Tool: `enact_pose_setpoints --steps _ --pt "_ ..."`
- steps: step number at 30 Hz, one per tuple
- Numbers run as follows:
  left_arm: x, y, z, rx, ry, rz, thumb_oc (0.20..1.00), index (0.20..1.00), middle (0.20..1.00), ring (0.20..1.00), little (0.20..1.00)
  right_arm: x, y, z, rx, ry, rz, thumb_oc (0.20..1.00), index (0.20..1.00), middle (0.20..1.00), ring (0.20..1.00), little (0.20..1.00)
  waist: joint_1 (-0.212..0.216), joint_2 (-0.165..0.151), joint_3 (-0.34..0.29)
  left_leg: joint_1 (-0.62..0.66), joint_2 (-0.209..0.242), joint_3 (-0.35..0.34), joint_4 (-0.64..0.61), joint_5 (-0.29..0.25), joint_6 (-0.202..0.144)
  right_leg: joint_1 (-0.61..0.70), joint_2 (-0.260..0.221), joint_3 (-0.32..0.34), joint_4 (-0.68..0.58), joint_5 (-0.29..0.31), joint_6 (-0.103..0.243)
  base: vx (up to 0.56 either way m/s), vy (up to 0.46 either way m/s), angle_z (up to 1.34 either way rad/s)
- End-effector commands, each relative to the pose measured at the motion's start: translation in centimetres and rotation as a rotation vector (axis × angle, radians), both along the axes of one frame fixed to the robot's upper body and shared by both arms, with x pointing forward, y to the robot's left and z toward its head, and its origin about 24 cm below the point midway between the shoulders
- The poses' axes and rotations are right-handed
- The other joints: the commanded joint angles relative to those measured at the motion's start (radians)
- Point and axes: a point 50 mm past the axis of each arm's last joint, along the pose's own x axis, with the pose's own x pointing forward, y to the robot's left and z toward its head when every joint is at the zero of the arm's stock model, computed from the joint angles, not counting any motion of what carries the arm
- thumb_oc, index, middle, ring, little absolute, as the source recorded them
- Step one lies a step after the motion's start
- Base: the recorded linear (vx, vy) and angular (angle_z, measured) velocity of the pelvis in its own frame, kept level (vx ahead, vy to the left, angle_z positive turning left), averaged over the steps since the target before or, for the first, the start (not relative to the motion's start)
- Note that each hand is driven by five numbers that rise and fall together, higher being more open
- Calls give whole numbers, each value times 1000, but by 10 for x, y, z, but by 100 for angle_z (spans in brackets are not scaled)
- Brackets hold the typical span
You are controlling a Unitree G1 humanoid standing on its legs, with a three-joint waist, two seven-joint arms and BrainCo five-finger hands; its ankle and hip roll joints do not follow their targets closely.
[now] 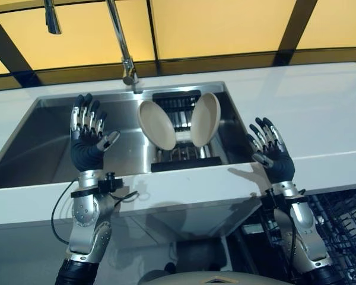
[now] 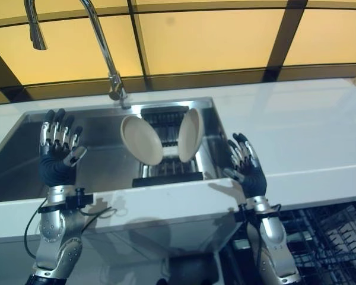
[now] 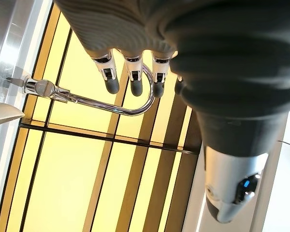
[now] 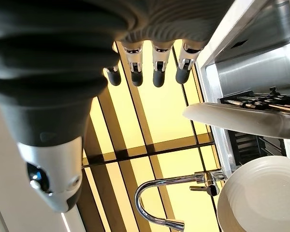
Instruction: Pick up plates and place into dishwasher.
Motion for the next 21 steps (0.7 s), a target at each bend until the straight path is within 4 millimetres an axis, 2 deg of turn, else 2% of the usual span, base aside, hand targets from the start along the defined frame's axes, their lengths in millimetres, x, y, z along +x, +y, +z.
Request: enact_pose_setpoints --steps 1,14,21 --pt "-12 3 14 50 -78 20 1000 1000 1000 1000 1000 -5 5 22 33 -140 29 1000 1000 1000 1000 1000 -16 -52 -56 -61 -7 53 4 48 15 9 -32 104 7 5 48 0 0 0" --pt "-13 5 12 22 -65 10 1000 1000 1000 1000 1000 -6 4 21 47 -134 33 1000 1000 1000 1000 1000 -12 -53 -54 -59 -4 59 -2 51 14 11 -36 91 7 4 51 0 0 0" --pt "-10 3 16 78 -80 6 1000 1000 1000 1000 1000 -4 5 22 47 -136 34 1000 1000 1000 1000 1000 -15 -50 -55 -53 -4 61 -3 49 12 14 -38 89 9 1 53 0 0 0"
